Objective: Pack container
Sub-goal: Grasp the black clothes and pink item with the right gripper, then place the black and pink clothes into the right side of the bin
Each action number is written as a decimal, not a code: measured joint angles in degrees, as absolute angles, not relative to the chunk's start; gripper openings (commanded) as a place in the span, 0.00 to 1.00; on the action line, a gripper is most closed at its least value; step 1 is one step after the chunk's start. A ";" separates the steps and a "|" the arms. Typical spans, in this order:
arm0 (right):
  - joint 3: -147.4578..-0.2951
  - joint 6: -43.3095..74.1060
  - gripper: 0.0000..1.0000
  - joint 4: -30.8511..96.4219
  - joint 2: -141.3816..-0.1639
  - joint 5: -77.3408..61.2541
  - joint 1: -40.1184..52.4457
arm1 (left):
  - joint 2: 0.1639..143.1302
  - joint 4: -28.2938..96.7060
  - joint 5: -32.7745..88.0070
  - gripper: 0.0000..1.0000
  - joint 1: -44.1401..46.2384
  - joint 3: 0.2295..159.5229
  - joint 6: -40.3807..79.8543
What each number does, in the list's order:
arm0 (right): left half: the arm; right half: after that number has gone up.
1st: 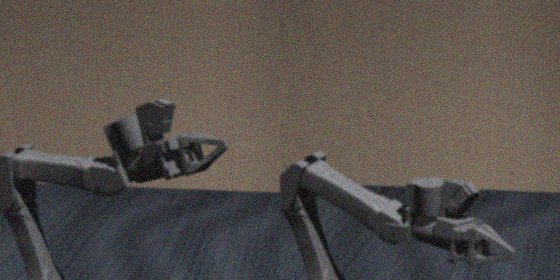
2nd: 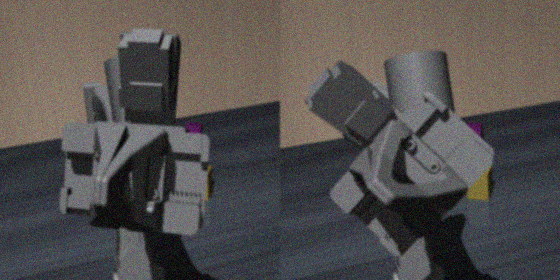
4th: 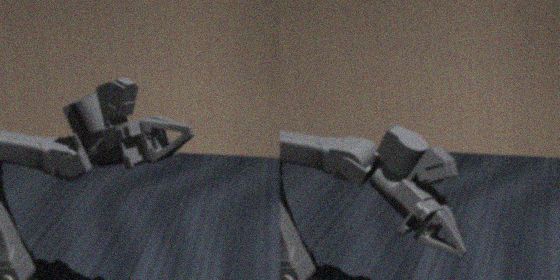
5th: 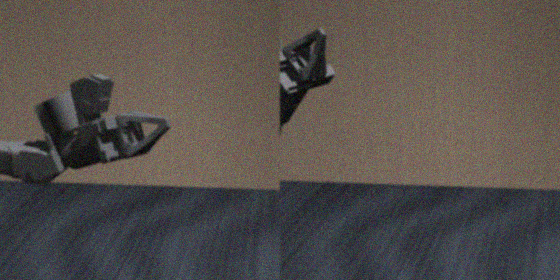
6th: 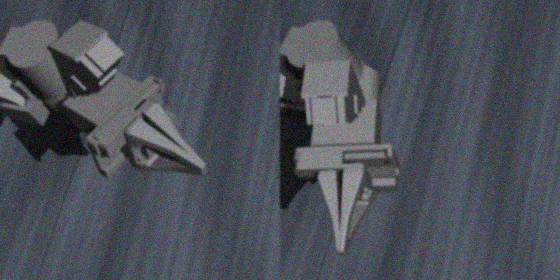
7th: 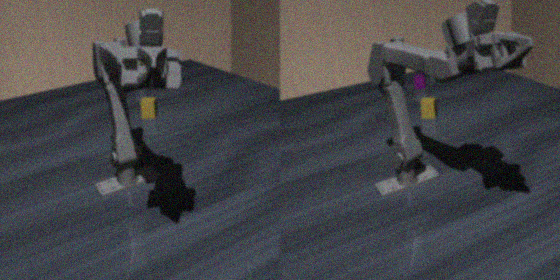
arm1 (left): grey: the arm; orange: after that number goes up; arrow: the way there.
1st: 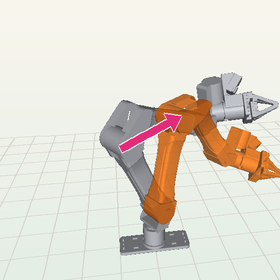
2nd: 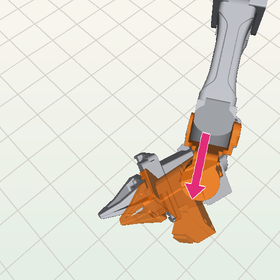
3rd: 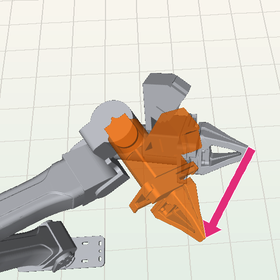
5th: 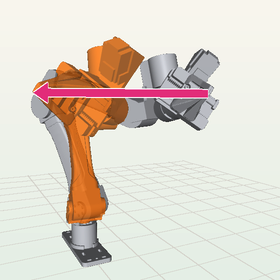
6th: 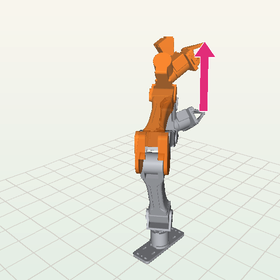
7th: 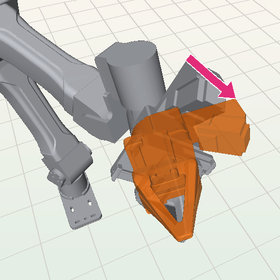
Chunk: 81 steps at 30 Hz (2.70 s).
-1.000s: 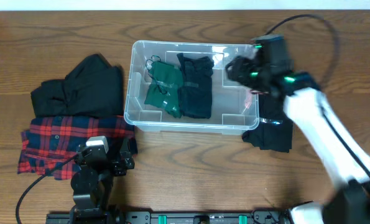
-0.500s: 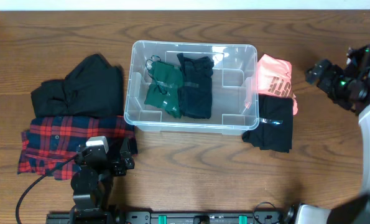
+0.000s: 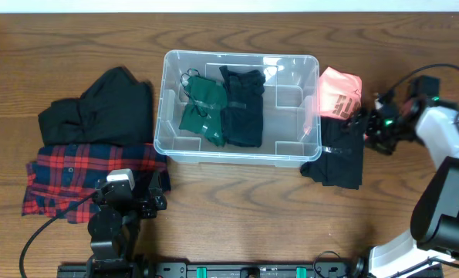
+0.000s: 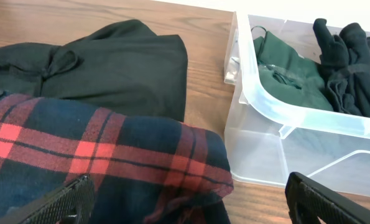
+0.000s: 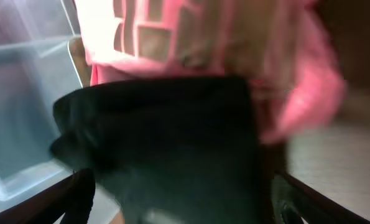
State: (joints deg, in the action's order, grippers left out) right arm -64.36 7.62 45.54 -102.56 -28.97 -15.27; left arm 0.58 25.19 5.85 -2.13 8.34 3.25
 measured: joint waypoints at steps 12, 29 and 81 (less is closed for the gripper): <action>-48.82 13.17 0.20 22.50 -100.38 -33.87 -13.10 | 0.58 25.19 5.85 0.98 -2.13 8.34 3.25; -53.36 15.20 0.15 36.88 -67.99 -34.65 -12.84 | 0.58 25.17 5.85 0.98 -2.13 8.34 3.25; -57.36 28.05 0.75 14.92 -85.49 -29.69 15.62 | 0.58 25.17 5.85 0.98 -2.13 8.34 3.25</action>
State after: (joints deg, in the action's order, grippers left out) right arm -57.36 28.05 14.92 -85.49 -29.69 15.62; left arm 0.58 25.17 5.85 -2.13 8.34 3.25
